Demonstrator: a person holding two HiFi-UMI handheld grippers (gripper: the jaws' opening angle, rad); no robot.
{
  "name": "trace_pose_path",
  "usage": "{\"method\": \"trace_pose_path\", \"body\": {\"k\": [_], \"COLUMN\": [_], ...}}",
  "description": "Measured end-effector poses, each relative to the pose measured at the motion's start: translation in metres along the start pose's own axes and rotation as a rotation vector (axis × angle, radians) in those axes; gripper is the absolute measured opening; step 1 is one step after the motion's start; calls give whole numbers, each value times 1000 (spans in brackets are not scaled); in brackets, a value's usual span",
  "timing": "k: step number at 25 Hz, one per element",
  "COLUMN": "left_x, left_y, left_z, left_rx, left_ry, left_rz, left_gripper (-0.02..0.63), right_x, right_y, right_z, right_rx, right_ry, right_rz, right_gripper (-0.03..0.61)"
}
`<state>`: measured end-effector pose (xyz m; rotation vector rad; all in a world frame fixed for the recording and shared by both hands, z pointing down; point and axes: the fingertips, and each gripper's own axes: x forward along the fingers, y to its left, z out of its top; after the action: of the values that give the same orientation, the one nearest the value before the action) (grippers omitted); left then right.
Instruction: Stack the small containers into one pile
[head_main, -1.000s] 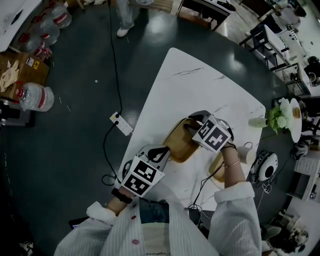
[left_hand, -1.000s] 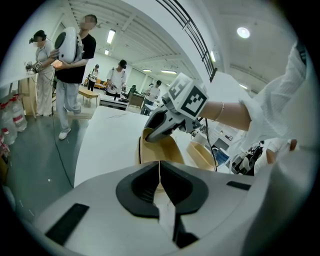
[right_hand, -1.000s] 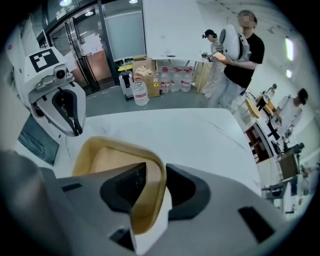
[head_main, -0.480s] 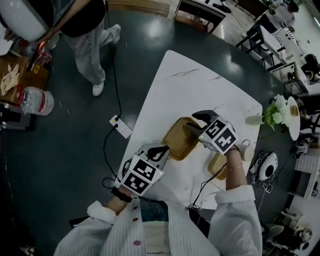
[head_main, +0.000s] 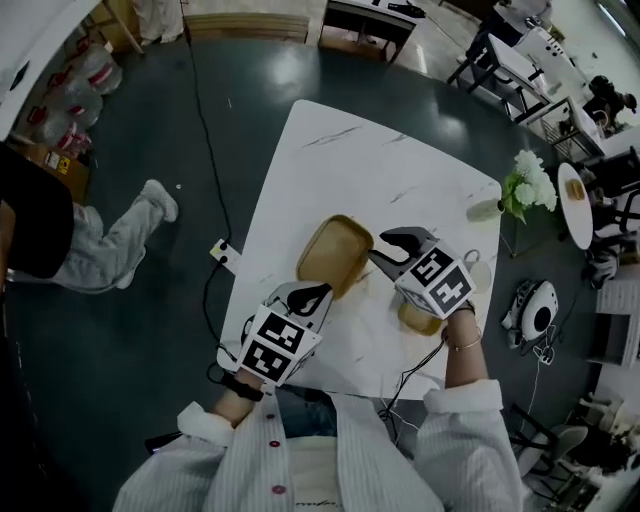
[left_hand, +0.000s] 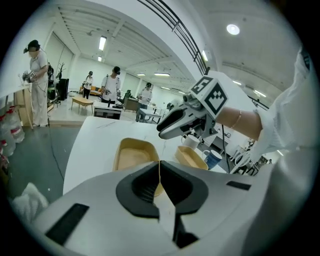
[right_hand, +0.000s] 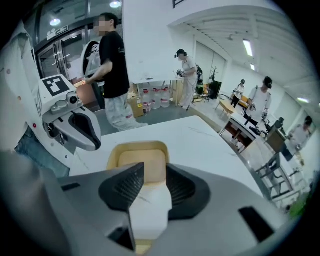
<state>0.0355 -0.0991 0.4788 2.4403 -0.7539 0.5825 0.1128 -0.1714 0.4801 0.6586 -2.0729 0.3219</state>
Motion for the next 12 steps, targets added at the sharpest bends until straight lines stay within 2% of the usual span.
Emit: {"method": "trace_pose_path", "body": {"k": [6, 12], "left_x": [9, 22], "left_y": [-30, -50], "left_z": [6, 13], "left_rx": [24, 52], "left_ry": [10, 11], "left_rz": [-9, -17], "left_gripper": [21, 21], "right_x": [-40, -62], "right_y": [15, 31], "right_z": [-49, -104], "right_rx": [80, 173], "right_ry": [-22, -13], "right_rz": [-39, -42], "right_gripper": [141, 140]}}
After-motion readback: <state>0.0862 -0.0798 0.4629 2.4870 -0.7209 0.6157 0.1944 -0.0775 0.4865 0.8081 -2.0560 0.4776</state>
